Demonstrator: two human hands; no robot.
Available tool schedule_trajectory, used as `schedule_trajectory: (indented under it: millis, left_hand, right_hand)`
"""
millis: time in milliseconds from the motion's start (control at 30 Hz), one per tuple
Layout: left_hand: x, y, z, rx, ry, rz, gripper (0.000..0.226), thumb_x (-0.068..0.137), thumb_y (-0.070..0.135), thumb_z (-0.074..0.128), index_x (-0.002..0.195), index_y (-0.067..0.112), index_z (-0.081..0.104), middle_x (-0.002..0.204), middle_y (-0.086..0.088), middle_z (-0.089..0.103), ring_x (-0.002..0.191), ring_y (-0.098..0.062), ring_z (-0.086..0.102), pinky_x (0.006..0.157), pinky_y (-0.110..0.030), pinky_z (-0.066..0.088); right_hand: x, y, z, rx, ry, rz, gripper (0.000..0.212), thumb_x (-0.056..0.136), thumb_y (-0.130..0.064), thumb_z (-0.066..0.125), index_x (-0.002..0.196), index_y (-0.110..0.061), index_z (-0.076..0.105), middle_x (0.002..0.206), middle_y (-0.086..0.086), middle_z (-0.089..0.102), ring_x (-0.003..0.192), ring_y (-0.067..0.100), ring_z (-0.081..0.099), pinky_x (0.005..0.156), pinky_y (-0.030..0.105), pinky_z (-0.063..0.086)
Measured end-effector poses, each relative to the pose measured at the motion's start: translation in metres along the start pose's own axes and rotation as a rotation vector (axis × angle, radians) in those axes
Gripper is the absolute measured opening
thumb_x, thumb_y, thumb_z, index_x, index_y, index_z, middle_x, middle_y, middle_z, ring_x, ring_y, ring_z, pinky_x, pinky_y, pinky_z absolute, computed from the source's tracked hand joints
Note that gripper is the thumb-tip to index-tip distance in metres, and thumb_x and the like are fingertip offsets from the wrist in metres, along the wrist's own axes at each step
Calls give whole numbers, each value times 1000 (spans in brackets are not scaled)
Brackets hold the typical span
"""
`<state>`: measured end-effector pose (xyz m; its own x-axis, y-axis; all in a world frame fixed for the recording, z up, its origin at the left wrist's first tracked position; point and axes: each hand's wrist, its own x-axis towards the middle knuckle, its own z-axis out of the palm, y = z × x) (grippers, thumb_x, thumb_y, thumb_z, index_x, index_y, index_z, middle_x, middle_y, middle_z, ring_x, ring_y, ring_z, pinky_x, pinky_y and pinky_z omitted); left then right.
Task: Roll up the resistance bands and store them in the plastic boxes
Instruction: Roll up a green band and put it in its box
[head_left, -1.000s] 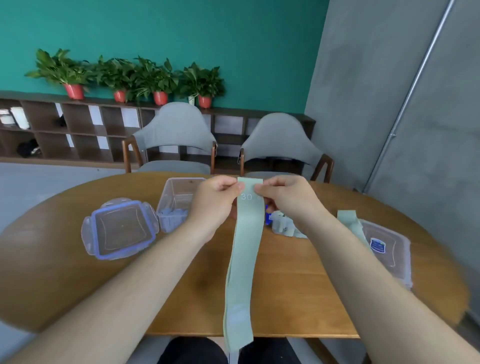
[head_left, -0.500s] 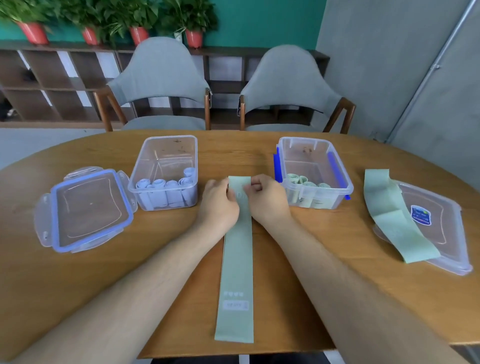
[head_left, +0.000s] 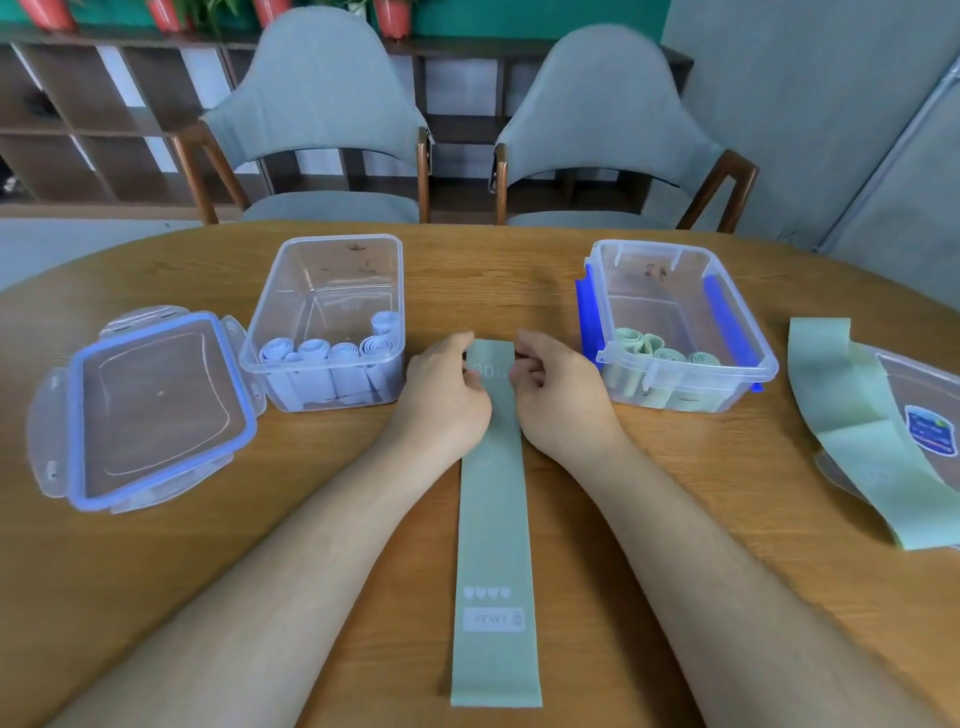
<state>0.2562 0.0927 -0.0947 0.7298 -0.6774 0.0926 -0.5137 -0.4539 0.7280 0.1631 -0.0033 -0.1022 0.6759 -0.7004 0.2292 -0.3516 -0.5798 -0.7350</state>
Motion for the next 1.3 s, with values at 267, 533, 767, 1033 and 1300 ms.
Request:
schedule_trajectory:
  millis: [267,533,767,1033,1300]
  left_hand:
    - [-3,2,-5,32,27,27,41,101,11,47,141,13,52,136,-9,57,126,-23,52,104,-33,43]
    - [-3,-2,-4,36,14,26,39,101,12,47,139,13,54,139,-7,55,129,-21,50,105,-29,42]
    - [-6,-3,-8,-50,-30,-1,39,101,10,47,138,16,56,139,-1,56,127,-15,52,99,-19,37]
    - [-12,-1,-4,62,-9,90,33,99,9,50,129,11,64,135,-6,58,126,-19,53,101,-19,36]
    - [-15,0,-2,82,31,138,26,94,0,50,104,1,74,119,-9,64,116,-23,56,88,-13,33]
  right_hand:
    - [-3,-4,0,-13,-23,-52,40,97,-8,55,137,-10,58,127,4,66,116,12,59,97,18,45]
    - [-8,-7,0,-63,-37,-113,38,97,-8,54,135,-7,59,134,7,62,124,18,57,102,19,40]
    - [-11,-7,0,-42,-59,-115,39,94,-3,54,132,-9,62,128,6,65,121,19,58,105,29,44]
    - [-14,-6,5,-92,-25,-190,30,86,2,53,107,-6,73,95,1,68,94,18,59,85,26,42]
    - [-14,-7,6,-120,-32,-218,18,88,0,54,79,-3,69,74,-1,55,75,14,48,78,34,40]
